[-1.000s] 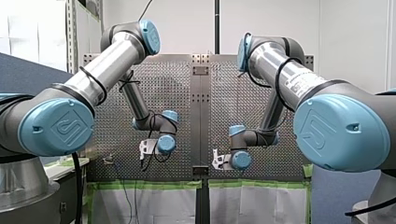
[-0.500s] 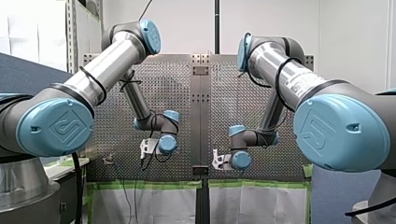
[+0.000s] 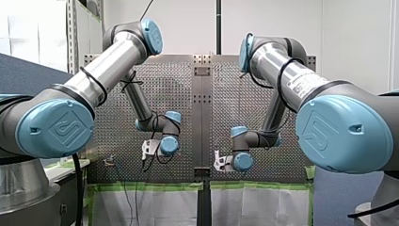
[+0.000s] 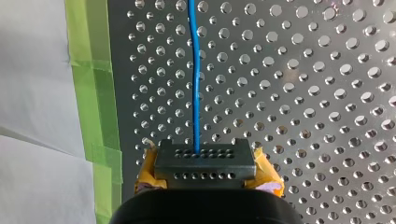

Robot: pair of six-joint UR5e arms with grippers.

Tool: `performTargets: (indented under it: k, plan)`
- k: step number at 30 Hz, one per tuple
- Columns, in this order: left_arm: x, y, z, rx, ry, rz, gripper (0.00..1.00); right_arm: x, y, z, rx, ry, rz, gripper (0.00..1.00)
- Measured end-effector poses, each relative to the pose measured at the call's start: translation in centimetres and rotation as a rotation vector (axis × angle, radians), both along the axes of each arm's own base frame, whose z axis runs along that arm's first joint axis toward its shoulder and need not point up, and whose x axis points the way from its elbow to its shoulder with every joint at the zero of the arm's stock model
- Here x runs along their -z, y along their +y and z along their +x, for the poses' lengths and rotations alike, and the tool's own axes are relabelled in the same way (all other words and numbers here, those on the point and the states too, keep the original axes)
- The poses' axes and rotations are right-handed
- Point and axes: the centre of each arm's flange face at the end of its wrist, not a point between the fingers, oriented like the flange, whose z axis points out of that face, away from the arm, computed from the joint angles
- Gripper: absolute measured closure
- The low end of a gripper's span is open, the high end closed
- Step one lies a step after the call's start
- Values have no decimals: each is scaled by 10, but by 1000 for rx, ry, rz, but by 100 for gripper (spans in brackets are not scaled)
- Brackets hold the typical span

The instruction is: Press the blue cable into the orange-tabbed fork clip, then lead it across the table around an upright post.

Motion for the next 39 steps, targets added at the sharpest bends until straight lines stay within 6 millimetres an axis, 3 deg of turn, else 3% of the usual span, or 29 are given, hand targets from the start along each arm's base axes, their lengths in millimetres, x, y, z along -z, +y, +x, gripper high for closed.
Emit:
performTargets:
  k: [7, 14, 26, 39]
  plan:
    - [-1, -1, -3, 6, 18, 9, 100, 1, 1, -1, 0, 9, 9, 100]
    - [-26, -8, -10, 5, 27, 14, 100, -15, 2, -1, -7, 55, 11, 100]
    - [-97, -39, -26, 56, -36, -25, 100, -85, 1, 4, -8, 44, 18, 100]
    - [-170, -58, -43, 97, -116, -61, 100, -162, 2, 11, -12, -8, -16, 100]
